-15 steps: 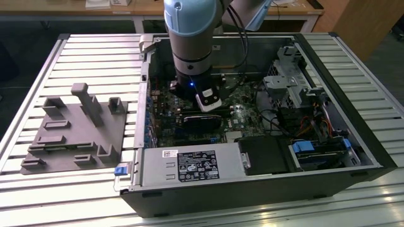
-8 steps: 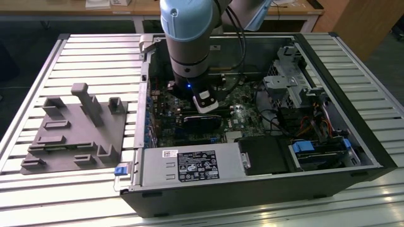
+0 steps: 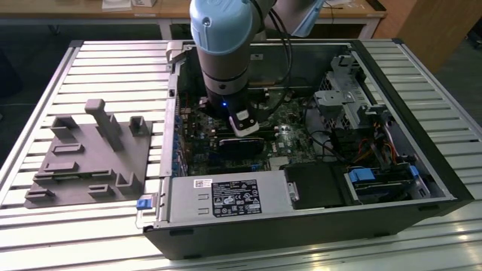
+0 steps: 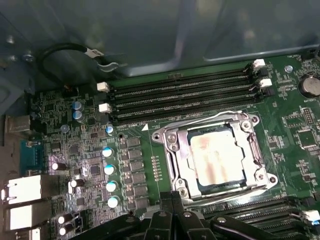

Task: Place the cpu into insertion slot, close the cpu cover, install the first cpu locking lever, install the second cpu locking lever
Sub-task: 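Install the second cpu locking lever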

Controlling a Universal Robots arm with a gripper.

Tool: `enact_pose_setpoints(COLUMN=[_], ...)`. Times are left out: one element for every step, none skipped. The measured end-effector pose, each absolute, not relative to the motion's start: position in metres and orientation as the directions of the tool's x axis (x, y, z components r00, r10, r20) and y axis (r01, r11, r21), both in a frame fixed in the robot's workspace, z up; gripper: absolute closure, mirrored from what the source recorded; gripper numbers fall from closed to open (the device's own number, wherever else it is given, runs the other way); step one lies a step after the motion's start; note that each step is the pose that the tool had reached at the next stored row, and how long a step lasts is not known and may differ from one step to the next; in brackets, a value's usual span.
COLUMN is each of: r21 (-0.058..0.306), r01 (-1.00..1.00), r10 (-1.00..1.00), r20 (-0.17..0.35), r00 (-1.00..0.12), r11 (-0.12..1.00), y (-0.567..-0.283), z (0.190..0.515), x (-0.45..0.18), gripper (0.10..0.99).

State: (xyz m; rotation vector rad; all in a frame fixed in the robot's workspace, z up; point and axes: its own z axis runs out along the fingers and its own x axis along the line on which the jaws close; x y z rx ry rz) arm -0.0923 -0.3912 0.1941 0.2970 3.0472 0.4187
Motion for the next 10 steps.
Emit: enact_pose_setpoints(r21=[0.275,0.276,0.277,0.278,0.278,0.278,0.278,0.278,0.278,0.278], r01=[0.182,0.182,0.182,0.182,0.182,0.182,0.182,0.182,0.182,0.182], r10=[0.196,0.196,0.196,0.196,0.196,0.196,0.196,0.196,0.196,0.196], r20=[-0.024,-0.024,-0.024,-0.024,-0.024,-0.024,-0.024,-0.023,-0.023,-0.023], r00=[-0.980,-0.980,-0.980,-0.980,-0.980,-0.980,-0.980,-0.980,-0.980,-0.980], r11=[0.944,0.944,0.943,0.943,0.943,0.943,0.943,0.943,0.943,0.943], y=[-0.3912,-0.3912,-0.3912,-0.3911,-0.3912,-0.3912,-0.3912,-0.3913,-0.3913,-0.3913], z=[0.1937,0.1933,0.1929,0.1924,0.1919,0.1914,0.1908,0.1904,0.1900,0.1896], x=[-0.0924,-0.0923,-0.0923,-0.0923,-0.0923,-0.0923,-0.0923,-0.0924,-0.0924,-0.0924], gripper=[0.980,0.980,0.980,0.980,0.980,0.980,0.980,0.980,0.980,0.980])
